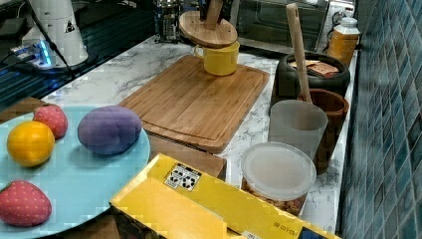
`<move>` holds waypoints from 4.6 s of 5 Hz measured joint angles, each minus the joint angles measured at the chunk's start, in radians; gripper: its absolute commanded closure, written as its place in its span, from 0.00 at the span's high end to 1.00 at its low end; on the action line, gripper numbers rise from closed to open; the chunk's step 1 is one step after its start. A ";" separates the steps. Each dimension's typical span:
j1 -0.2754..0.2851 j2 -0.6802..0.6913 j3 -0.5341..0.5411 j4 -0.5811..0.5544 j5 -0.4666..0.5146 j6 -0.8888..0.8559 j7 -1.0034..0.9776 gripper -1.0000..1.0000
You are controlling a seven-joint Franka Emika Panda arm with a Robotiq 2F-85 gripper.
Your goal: Place the lid on the board.
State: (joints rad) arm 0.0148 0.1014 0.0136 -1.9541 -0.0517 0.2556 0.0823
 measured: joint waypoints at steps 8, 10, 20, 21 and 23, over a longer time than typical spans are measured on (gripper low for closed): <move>-0.097 -0.066 -0.170 -0.321 -0.095 0.367 0.070 0.00; -0.106 -0.054 -0.169 -0.370 -0.138 0.482 0.129 0.00; -0.091 0.072 -0.150 -0.339 -0.159 0.548 0.173 1.00; -0.093 0.078 -0.144 -0.339 -0.159 0.534 0.173 1.00; -0.092 0.107 -0.115 -0.339 -0.159 0.540 0.174 1.00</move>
State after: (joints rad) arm -0.0771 0.2085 -0.1010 -2.2930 -0.2109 0.7954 0.2559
